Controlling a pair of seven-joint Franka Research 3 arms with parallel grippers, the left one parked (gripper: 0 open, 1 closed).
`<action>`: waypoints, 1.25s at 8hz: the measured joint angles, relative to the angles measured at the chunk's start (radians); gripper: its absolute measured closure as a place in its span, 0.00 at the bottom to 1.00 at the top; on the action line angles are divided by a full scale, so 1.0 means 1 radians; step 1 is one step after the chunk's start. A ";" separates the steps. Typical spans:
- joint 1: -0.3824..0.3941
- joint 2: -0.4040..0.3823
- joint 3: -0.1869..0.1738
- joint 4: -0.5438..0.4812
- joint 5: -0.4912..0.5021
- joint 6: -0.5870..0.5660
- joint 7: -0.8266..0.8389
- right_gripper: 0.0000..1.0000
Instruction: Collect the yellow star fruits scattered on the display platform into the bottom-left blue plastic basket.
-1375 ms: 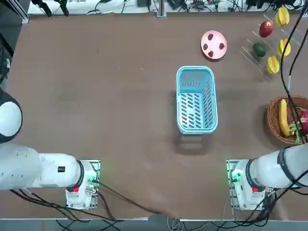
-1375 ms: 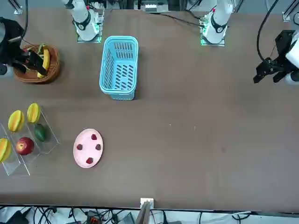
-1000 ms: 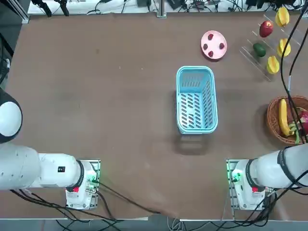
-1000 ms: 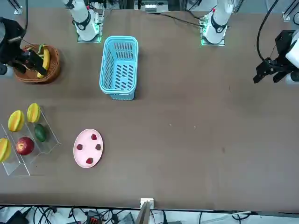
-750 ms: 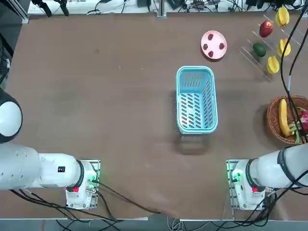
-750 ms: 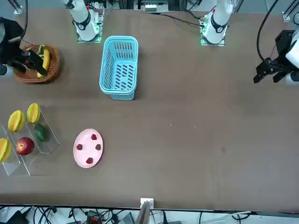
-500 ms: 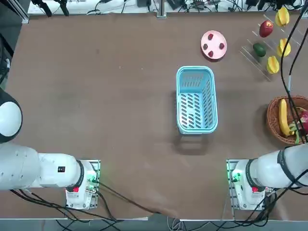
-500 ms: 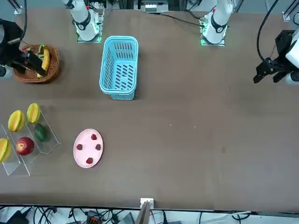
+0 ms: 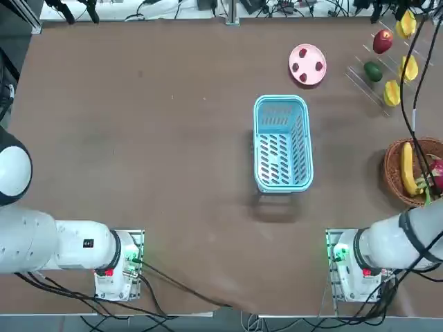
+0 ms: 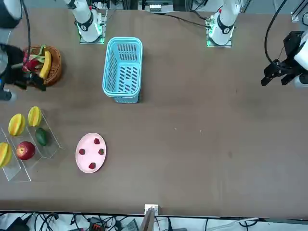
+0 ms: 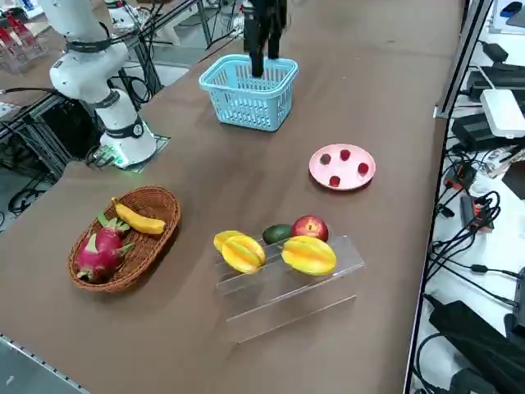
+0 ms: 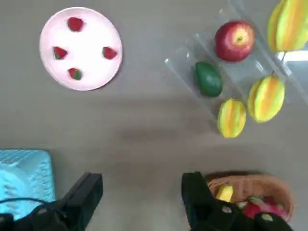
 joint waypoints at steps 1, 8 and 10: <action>-0.047 0.039 -0.003 -0.001 -0.003 0.060 -0.072 0.00; -0.273 0.304 -0.006 0.129 -0.004 0.441 -0.449 0.01; -0.320 0.399 -0.006 0.242 0.011 0.450 -0.453 0.01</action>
